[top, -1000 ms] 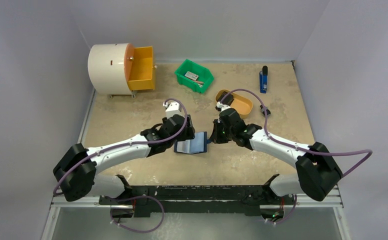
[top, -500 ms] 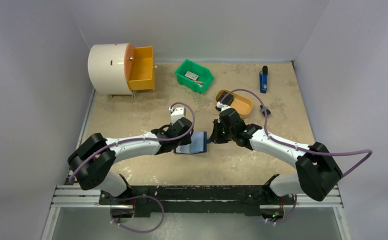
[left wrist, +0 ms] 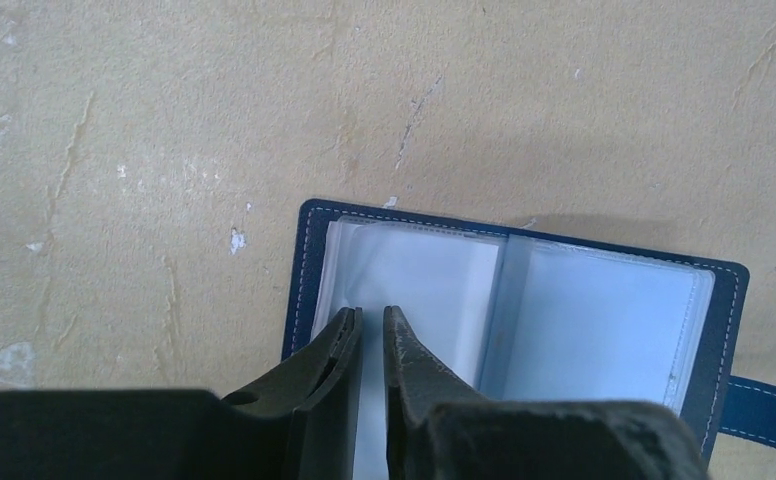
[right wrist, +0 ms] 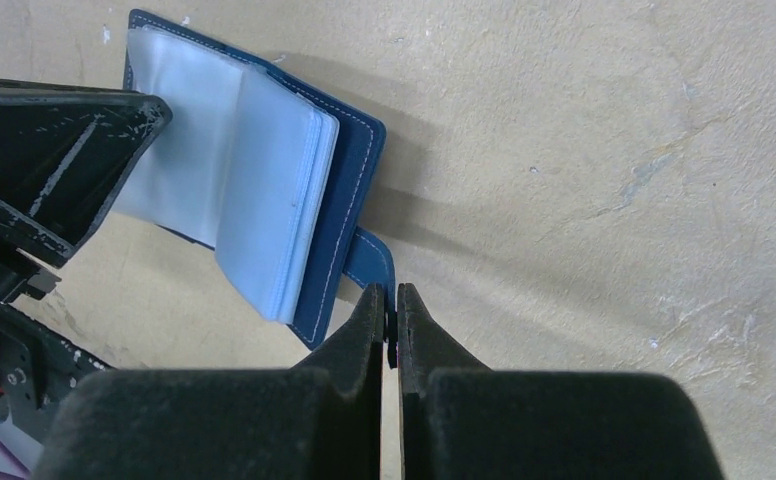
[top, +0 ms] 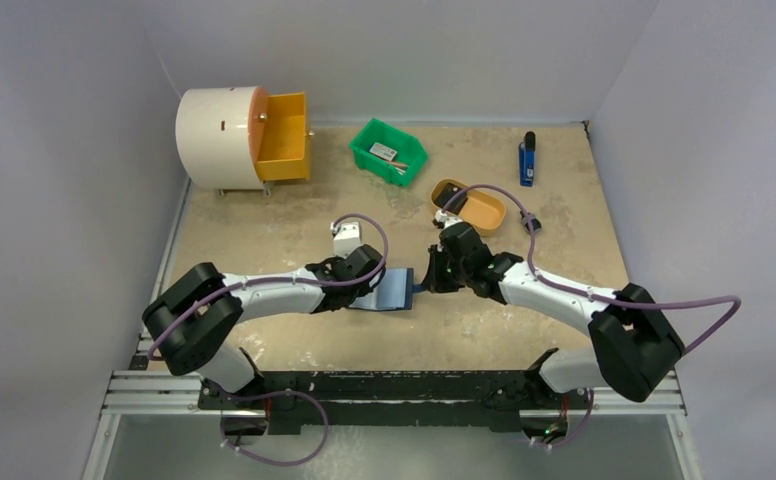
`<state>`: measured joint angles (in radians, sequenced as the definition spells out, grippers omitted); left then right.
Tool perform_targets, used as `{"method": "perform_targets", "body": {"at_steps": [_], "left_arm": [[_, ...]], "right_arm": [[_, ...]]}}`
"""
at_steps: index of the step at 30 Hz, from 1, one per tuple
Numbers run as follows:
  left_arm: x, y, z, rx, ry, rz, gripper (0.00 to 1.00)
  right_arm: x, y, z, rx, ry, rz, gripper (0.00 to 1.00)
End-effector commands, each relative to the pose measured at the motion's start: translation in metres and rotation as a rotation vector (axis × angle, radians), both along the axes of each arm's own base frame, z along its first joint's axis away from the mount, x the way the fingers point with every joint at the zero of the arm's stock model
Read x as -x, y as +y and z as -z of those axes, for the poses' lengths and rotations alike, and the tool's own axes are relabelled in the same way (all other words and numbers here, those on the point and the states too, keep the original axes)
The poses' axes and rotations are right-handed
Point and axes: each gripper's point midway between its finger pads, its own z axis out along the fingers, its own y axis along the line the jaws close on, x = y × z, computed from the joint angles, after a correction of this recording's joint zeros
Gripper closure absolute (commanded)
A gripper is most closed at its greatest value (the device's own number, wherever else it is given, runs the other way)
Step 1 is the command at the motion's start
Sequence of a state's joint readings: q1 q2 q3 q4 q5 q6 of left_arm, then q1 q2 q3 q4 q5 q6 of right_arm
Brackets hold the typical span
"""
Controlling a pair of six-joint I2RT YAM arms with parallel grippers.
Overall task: Put the credit cards into the card holder
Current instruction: Open the card holder at the center of the board.
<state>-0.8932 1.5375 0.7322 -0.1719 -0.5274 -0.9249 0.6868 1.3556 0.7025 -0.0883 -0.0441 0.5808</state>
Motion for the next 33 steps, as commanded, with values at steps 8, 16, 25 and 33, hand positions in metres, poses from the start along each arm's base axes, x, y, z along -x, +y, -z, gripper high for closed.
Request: {"method": "perform_targets", "body": {"at_steps": [8, 16, 25, 33], "left_arm": [[-0.001, 0.004, 0.000, 0.007, -0.019, -0.024, 0.89], [-0.001, 0.001, -0.012, 0.051, -0.039, -0.028, 0.87], [-0.001, -0.001, -0.027, 0.101, -0.069, -0.029, 0.79], [0.002, -0.008, -0.042, 0.172, -0.098, 0.010, 0.69]], "right_arm": [[-0.005, 0.002, -0.028, -0.039, -0.051, 0.016, 0.60], [0.006, 0.039, -0.088, -0.177, -0.111, -0.100, 0.51], [0.004, 0.080, -0.048, -0.224, 0.028, -0.156, 0.70], [0.000, 0.073, 0.003, -0.121, 0.116, -0.094, 0.74]]}}
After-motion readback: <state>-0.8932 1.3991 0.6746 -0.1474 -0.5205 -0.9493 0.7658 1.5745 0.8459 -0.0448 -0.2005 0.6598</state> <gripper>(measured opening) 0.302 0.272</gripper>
